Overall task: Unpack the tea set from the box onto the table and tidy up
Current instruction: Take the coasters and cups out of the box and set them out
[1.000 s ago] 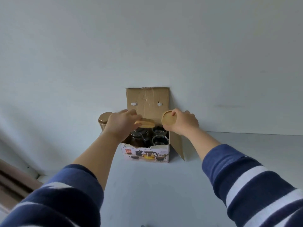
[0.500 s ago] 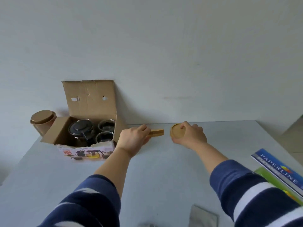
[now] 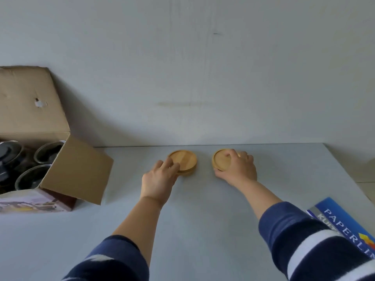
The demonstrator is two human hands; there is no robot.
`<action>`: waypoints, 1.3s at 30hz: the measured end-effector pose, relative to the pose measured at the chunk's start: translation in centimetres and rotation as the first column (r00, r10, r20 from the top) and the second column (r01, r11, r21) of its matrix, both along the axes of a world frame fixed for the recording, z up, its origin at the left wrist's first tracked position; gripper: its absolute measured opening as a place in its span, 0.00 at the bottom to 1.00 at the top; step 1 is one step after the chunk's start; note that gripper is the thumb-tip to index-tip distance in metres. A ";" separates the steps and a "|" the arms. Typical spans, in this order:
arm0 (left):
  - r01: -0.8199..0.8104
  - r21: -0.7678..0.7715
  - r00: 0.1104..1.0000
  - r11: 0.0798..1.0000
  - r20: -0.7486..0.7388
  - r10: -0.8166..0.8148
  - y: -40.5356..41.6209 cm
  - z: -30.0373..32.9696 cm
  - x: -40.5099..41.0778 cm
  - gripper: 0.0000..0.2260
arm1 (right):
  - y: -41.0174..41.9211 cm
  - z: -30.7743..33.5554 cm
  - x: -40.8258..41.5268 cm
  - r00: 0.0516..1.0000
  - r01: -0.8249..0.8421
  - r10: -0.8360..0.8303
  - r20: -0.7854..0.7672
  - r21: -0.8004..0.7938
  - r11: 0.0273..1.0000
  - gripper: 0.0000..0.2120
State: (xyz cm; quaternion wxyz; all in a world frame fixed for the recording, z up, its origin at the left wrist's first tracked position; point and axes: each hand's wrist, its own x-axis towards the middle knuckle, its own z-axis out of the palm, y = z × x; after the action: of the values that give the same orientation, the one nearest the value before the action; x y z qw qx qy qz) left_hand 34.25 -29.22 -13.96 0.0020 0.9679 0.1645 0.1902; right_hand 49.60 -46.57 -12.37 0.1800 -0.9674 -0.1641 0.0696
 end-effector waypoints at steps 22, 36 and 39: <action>-0.456 -0.540 0.887 0.708 -0.217 0.407 -1.9 0.8 6.8 0.44 | -0.1 -0.3 2.6 1.000 0.015 -0.017 0.012 0.171 0.985 0.39; -0.432 -0.585 0.889 0.686 -0.151 0.431 -9.7 -1.0 -5.1 0.45 | -8.8 -2.2 -8.8 0.996 0.079 -0.082 0.035 0.094 0.992 0.33; -0.439 -0.552 0.897 0.709 -0.215 0.387 -9.5 -0.8 -5.5 0.48 | -9.3 -2.2 -9.3 0.998 0.043 -0.044 0.040 0.041 0.998 0.31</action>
State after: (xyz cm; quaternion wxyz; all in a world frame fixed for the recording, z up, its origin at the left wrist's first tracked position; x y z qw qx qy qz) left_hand 28.76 -38.69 -14.80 0.2514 0.8644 0.4271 0.0848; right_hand 40.29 -55.91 -14.56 0.1976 -0.9681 -0.1480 0.0427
